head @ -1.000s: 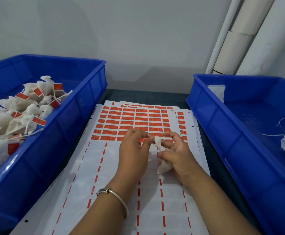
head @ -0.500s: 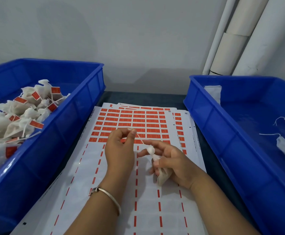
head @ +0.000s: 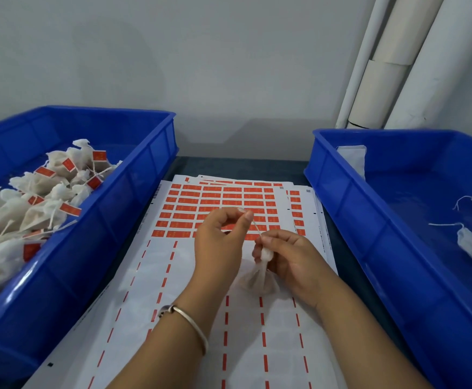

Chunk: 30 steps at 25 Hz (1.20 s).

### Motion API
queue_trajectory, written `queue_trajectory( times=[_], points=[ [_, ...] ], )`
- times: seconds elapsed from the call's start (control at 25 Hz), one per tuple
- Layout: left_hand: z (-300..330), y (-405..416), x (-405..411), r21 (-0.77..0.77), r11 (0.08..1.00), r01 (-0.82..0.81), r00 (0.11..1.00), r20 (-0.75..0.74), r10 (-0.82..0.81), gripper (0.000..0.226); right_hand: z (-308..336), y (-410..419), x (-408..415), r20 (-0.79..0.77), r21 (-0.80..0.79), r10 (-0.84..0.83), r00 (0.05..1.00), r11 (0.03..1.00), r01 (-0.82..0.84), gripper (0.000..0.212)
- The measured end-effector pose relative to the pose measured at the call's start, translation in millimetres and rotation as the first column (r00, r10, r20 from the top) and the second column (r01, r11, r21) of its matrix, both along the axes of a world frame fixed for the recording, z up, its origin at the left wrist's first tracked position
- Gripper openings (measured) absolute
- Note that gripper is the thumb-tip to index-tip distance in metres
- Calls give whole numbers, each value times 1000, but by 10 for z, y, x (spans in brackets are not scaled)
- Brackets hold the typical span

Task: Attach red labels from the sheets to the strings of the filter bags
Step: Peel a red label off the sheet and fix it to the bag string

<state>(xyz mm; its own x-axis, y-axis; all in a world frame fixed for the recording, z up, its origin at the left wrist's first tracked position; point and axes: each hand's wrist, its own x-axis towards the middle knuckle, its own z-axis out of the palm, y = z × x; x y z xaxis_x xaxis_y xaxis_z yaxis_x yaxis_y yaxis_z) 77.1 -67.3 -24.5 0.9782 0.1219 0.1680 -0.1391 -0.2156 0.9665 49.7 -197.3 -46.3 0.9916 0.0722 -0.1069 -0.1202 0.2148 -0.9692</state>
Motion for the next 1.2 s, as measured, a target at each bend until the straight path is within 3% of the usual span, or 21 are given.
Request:
queue_trajectory(
  times=[0.2, 0.28, 0.36, 0.52, 0.68, 0.8, 1.2],
  points=[
    [207, -153, 150, 121, 991, 57, 998, -1, -57, 16, 65, -118, 12, -42, 18, -154, 987, 988, 155, 15],
    [159, -210, 231, 107, 992, 63, 997, -53, -57, 5, 67, -244, 28, -86, 142, -234, 968, 959, 245, 20],
    [10, -298, 261, 225, 965, 136, 989, -90, -119, 17, 44, -339, 50, -125, 279, -289, 949, 908, 313, 28],
    [-328, -484, 251, 608, 747, 269, 957, -79, -280, 41, -30, -382, 107, -142, 429, -273, 951, 849, 308, 19],
    [-475, -491, 333, 755, 598, 267, 950, -103, -295, 60, -91, -393, 156, -103, 466, -252, 962, 842, 271, 14],
    [-532, -491, 370, 805, 542, 241, 956, -101, -274, 64, -121, -395, 197, -108, 492, -237, 966, 831, 258, 15],
    [-571, -483, 444, 842, 481, 246, 951, -113, -289, 62, -170, -411, 276, -123, 463, -187, 975, 858, 223, 18]
  ],
)
